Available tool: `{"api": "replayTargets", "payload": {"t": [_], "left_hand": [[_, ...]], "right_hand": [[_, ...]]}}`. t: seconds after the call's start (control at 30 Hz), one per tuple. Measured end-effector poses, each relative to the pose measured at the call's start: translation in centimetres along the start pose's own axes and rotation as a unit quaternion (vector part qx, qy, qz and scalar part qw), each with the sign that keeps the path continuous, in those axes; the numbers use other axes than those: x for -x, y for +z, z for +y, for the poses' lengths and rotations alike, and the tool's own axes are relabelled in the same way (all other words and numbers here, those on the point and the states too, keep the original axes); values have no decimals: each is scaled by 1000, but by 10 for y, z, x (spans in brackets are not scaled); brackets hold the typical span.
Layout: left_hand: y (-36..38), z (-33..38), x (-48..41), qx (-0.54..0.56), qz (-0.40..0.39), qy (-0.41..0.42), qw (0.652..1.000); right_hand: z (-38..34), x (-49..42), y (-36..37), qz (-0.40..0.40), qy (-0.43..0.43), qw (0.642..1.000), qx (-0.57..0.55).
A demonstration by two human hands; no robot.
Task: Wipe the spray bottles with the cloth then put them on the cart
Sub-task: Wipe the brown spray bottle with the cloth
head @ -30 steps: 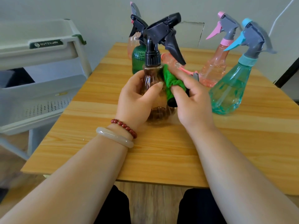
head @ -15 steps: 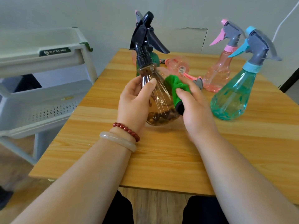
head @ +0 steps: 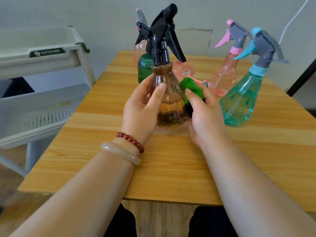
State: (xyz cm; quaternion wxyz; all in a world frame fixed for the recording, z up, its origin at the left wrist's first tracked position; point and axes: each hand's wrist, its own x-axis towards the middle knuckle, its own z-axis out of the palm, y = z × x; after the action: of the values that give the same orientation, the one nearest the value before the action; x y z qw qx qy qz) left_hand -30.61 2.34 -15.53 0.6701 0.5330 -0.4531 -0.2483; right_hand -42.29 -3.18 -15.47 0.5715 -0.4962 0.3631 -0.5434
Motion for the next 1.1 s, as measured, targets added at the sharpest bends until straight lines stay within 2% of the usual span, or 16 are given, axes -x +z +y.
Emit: {"api": "replayTargets", "payload": {"t": [0.1, 0.2, 0.3, 0.4, 0.47, 0.57, 0.6, 0.67, 0.73, 0.77, 0.83, 0.9, 0.97, 1.03, 1.1], "left_hand": [[0, -5, 1, -26, -85, 13, 996], [1, -8, 0, -63, -100, 18, 993], [-4, -5, -3, 27, -83, 14, 996], [-9, -1, -3, 114, -101, -1, 988], [-7, -1, -2, 130, -123, -14, 984], [-3, -1, -2, 130, -148, -29, 980], [-2, -1, -2, 133, -152, -34, 979], [-2, -2, -3, 151, -152, -49, 976], [-4, -1, -4, 152, -152, -51, 975], [-6, -2, -5, 144, -156, -48, 976], [-7, -1, -3, 129, -173, -43, 975], [-7, 0, -2, 111, -191, -41, 974], [-5, 1, 0, 105, -197, -35, 974], [-3, 3, 0, 113, -192, -26, 974], [-3, 3, -1, 130, -181, -18, 975]], "right_hand": [[-1, -2, -4, 11, 27, 999, -27], [-5, 4, -5, -14, 7, 1000, -13], [-12, 14, -5, -82, -110, 990, 37], [-14, 20, -2, -117, -253, 949, 150], [-13, 14, -4, -88, -241, 951, 174], [-12, 2, -10, -59, -122, 982, 130], [-12, 2, -13, -66, -125, 981, 133], [-12, 10, -14, -85, -224, 952, 188], [-11, 17, -12, -113, -343, 904, 229], [-10, 18, -10, -125, -364, 891, 241], [-9, 11, -7, -122, -322, 906, 247], [-13, 6, -6, -114, -189, 959, 178], [-15, 1, -10, -128, -114, 975, 138], [-17, 5, -13, -134, -178, 962, 160], [-16, 11, -13, -132, -290, 922, 221]]}}
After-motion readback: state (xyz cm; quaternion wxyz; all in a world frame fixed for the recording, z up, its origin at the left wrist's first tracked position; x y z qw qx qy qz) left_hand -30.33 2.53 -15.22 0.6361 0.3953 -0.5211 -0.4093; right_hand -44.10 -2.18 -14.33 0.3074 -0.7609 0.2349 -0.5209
